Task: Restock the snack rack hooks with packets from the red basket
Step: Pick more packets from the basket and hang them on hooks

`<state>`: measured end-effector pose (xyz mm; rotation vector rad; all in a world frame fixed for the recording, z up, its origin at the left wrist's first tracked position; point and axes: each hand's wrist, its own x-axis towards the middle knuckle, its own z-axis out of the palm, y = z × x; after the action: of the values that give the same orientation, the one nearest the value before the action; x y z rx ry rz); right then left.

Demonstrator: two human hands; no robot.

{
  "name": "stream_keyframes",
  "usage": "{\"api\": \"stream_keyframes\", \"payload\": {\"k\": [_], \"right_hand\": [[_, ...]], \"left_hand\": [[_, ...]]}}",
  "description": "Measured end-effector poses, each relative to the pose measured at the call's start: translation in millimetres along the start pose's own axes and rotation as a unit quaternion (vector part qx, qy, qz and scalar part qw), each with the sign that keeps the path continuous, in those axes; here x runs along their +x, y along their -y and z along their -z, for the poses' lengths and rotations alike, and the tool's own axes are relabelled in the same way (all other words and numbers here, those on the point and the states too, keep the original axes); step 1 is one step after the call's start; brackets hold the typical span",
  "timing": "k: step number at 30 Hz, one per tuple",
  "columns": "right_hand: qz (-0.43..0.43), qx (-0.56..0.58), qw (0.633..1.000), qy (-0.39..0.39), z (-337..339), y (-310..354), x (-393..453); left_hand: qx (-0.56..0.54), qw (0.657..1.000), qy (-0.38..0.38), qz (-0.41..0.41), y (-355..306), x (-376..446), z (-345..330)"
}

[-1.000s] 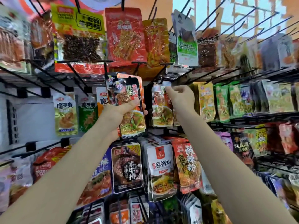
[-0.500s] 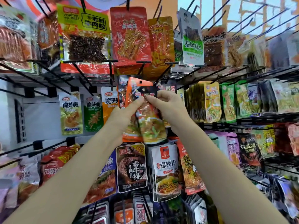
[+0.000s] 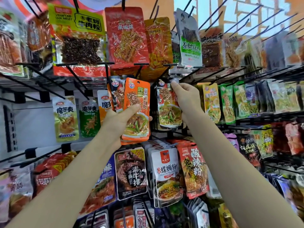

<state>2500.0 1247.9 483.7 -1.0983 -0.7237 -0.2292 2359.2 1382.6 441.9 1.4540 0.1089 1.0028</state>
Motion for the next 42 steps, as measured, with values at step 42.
{"api": "stream_keyframes", "payload": {"k": [42], "right_hand": [[0.162,-0.117,0.972,0.119,-56,5,-51]], "left_hand": [[0.015,0.999,0.004,-0.037,-18,-22,37]]}}
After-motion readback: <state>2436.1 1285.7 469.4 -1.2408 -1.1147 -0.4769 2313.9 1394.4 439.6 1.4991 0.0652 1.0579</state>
